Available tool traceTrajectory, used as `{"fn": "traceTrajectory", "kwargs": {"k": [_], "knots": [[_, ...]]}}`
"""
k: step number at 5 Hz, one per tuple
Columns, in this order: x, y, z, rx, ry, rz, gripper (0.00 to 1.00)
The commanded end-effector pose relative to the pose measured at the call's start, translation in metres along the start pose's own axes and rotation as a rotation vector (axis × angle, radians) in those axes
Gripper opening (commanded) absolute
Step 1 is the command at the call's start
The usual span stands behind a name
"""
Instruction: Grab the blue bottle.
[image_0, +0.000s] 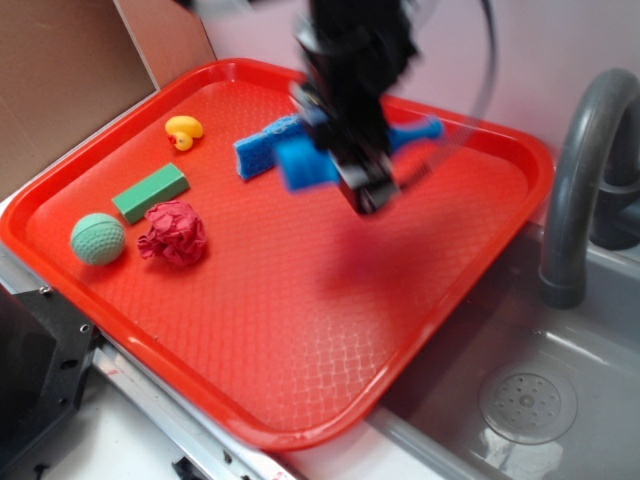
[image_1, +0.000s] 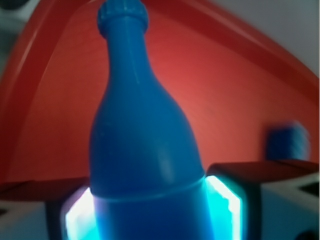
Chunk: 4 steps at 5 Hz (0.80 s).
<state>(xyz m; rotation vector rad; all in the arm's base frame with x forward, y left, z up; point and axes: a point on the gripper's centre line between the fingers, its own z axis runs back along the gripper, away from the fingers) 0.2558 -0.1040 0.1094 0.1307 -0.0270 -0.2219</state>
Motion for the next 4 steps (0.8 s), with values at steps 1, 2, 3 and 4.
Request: {"fn": "traceTrajectory", "kwargs": {"k": [1, 2, 3, 4], "knots": [[-0.055, 0.034, 0.095, -0.144, -0.078, 0.298, 0.00], [-0.077, 0.048, 0.109, -0.171, -0.086, 0.359, 0.00], [-0.079, 0.053, 0.106, -0.143, -0.081, 0.382, 0.00], [-0.069, 0.060, 0.100, -0.158, -0.052, 0.334, 0.00]]}}
